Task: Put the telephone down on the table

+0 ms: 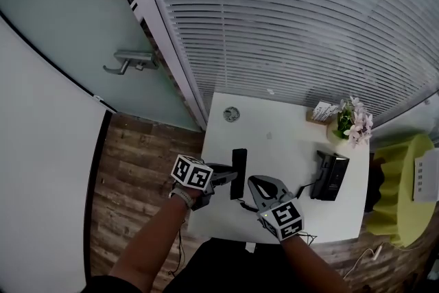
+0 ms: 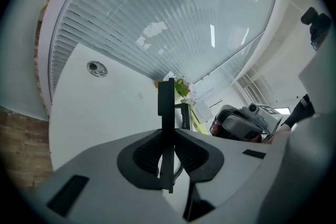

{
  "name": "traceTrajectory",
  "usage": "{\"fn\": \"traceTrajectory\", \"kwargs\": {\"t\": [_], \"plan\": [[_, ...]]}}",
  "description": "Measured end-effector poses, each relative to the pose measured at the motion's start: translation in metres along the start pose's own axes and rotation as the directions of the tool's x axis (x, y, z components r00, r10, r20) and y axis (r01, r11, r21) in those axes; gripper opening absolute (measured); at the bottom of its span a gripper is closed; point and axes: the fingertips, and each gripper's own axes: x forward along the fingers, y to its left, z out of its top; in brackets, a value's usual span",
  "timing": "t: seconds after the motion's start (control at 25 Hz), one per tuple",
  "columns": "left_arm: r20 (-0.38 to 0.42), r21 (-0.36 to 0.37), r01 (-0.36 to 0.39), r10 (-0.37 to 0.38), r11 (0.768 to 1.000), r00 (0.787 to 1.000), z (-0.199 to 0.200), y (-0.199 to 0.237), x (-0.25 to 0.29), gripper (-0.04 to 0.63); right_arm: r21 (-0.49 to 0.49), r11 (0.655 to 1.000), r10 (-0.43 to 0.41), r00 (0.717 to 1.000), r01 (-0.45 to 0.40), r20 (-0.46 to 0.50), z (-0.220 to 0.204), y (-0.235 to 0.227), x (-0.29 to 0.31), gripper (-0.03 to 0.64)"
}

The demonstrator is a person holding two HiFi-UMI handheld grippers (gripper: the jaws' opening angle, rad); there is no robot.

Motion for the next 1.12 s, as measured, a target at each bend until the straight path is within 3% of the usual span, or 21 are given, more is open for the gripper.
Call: {"fn": "traceTrajectory", "kwargs": {"t": [0.2,0.44,1.12], "plan": [[0.006,-0.024,-0.011,0.011,1.000,1.000,0.005,0.019,0.004,0.075,0.004,1.000,0.007,1.000,-0.007,-0.019,-0.008,-0.004,0.020,0.023],[-0.001,0.000,-0.025,0.025,1.000,1.000,0.022,0.032,0.008,0.075,0.003,1.000,0.019,0.999,-0.018,-0.046,-0.016,-0.009,0.037,0.023],[-0.046,-0.128,-0.013,0.007,0.992,0.999,0.040,0.082,0.033,0.075,0.064,0.998,0.002,0.998,0.002,-0.062,-0.028,-0.042,0.066,0.023]]}}
